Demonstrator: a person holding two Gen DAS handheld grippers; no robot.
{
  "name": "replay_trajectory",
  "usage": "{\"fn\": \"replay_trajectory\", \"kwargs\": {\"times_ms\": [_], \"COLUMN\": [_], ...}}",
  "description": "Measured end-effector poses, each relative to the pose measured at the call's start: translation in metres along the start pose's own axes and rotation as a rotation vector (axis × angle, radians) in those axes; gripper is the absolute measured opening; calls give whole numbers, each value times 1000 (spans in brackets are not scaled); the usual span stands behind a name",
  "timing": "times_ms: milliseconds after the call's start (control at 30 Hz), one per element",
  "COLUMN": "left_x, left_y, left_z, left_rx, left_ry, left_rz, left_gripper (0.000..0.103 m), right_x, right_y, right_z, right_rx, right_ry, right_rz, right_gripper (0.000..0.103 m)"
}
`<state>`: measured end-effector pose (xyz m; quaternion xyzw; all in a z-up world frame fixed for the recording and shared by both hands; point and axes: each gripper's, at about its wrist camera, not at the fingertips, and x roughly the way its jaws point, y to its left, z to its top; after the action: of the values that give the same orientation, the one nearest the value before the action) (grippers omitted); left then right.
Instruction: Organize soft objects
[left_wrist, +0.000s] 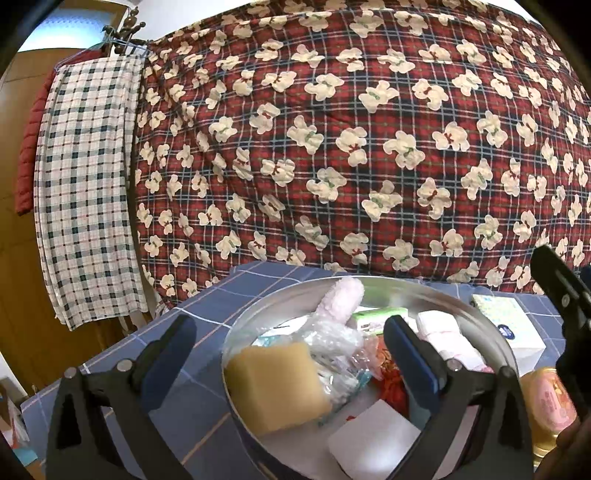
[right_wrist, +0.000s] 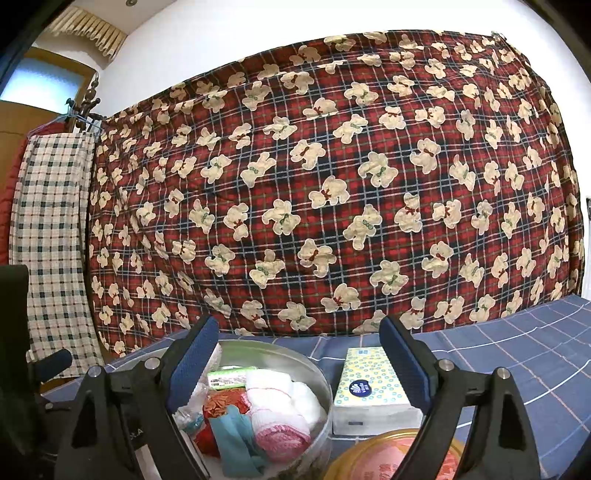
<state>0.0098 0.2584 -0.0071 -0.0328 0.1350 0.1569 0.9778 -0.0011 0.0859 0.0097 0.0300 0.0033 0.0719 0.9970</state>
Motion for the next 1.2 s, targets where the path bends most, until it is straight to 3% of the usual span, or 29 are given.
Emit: {"fn": "replay_trajectory", "kwargs": {"times_ms": [1200], "left_x": [-21], "left_y": [-18], "left_z": [-7], "left_rx": [15], "left_ry": [-8], "left_rz": [-12], "left_gripper": [103], "right_x": [-18], "right_y": [-12], "right_z": [2], "right_rx": [27], "right_ry": [-35], "right_rz": [-22], "right_gripper": [96]}}
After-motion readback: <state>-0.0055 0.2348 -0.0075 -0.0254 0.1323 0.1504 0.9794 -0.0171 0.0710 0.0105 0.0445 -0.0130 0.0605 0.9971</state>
